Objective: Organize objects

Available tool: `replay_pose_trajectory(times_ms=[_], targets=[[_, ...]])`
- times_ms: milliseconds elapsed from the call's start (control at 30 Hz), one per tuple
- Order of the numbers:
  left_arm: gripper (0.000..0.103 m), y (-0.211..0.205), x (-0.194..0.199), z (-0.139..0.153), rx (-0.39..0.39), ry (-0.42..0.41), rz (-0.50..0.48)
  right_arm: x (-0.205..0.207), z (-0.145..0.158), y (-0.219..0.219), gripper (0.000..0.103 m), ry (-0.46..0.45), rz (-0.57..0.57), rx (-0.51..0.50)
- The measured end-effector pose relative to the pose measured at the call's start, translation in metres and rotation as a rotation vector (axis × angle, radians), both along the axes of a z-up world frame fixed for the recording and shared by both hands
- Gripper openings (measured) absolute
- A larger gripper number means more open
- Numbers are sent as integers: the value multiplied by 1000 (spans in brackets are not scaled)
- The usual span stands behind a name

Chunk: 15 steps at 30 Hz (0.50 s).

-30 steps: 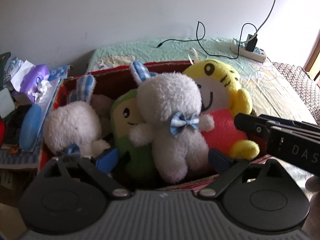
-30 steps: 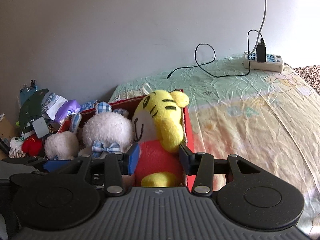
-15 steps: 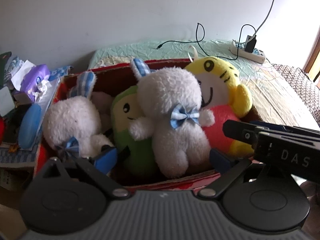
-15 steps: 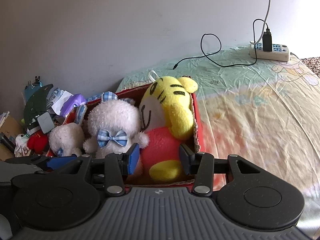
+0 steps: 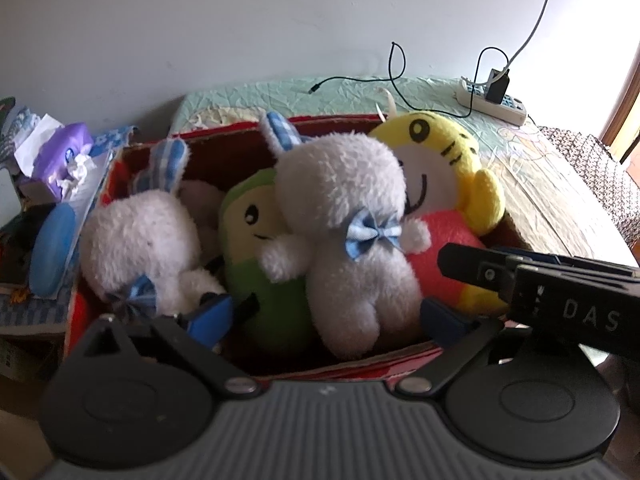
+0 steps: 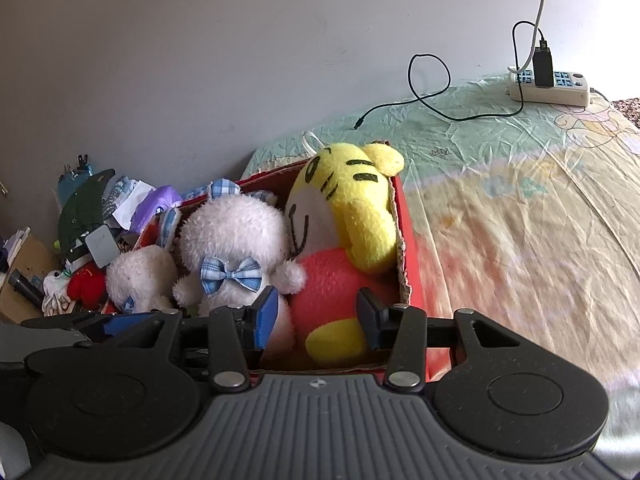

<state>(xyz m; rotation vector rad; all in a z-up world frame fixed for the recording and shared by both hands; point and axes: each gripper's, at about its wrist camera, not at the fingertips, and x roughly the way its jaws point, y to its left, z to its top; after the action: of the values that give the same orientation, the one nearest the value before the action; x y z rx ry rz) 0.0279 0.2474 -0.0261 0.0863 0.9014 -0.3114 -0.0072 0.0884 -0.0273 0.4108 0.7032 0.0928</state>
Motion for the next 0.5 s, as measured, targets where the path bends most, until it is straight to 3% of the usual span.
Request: replay_pose_trajectory(times_ms=[200, 333, 500], targets=[[93, 18, 0, 14, -61, -14, 1, 5, 8, -1, 46, -36, 5, -10], [93, 27, 2, 20, -21, -60, 38, 13, 9, 7, 44, -44, 39, -4], [88, 35, 10, 12, -25, -10, 66, 24, 2, 17, 37, -16, 81, 10]])
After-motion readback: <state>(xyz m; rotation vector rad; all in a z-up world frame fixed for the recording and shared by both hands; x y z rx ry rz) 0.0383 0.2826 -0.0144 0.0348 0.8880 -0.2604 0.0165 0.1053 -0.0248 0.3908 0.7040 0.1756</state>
